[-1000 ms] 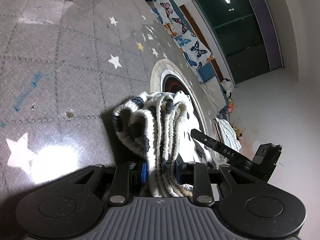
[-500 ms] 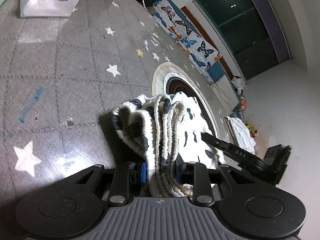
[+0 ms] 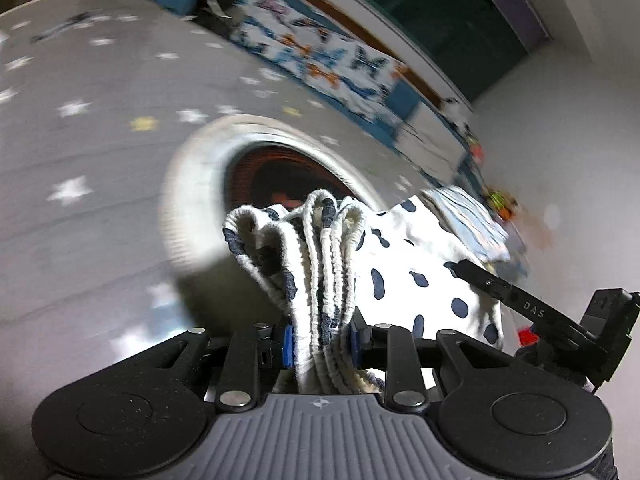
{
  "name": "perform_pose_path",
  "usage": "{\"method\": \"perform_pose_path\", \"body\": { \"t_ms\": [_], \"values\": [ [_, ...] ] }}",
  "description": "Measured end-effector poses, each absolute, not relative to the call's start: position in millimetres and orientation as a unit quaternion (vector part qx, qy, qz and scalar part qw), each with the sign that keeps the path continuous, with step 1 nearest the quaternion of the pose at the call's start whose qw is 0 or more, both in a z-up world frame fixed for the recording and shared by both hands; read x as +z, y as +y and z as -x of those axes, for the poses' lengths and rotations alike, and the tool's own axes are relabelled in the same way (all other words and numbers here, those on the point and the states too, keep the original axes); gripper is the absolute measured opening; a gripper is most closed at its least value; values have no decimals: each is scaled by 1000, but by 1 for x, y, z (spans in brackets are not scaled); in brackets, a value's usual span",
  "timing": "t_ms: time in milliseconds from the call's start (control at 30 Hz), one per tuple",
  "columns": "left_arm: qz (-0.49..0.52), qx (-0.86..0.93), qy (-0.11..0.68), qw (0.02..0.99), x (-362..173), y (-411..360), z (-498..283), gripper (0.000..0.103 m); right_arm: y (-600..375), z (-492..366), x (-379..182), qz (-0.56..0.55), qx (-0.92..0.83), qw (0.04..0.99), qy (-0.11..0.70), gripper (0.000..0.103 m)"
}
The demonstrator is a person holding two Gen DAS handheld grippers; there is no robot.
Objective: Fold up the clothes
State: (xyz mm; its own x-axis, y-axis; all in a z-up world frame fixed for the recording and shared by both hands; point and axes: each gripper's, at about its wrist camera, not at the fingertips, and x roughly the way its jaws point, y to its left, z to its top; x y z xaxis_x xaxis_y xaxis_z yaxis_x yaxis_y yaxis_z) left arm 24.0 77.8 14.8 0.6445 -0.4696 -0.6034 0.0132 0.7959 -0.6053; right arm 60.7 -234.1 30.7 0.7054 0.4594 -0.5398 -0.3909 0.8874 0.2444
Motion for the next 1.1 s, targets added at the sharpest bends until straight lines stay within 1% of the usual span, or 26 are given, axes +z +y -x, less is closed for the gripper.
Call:
{"method": "perform_pose_path", "body": {
  "t_ms": [233, 400, 533, 600, 633, 700, 733, 833, 967, 1000, 1100],
  "values": [
    [248, -227, 419, 843, 20, -11, -76, 28, -327, -37, 47, -71, 118, 946, 293, 7],
    [222, -262, 437, 831, 7, -62, -101, 28, -375, -20, 41, -79, 54, 950, 298, 7],
    [200, -274, 455, 823, -6, -91, -109, 28, -395, -14, 24, -82, 20, 946, 314, 7],
    [188, -274, 457, 825, -9, -95, -108, 30, -401, -14, 11, -84, 11, 941, 327, 7],
    [181, -272, 454, 829, -9, -96, -106, 34, -403, -15, 5, -87, 10, 938, 334, 10],
    [169, -269, 449, 835, -8, -95, -104, 36, -407, -15, -4, -91, 9, 933, 348, 15],
    [167, -267, 447, 837, -6, -92, -103, 39, -408, -14, -6, -91, 9, 932, 352, 19],
    [163, -258, 440, 845, 1, -82, -102, 43, -411, -10, -1, -82, 8, 933, 350, 23],
    [154, -256, 413, 860, 20, -73, -97, 43, -414, -7, 18, -73, 15, 942, 328, 23],
    [152, -258, 406, 863, 25, -72, -95, 42, -413, -9, 21, -73, 20, 942, 325, 23],
    [135, -283, 386, 868, 39, -83, -93, 41, -407, -21, 22, -75, 36, 941, 328, 23]
  ]
}}
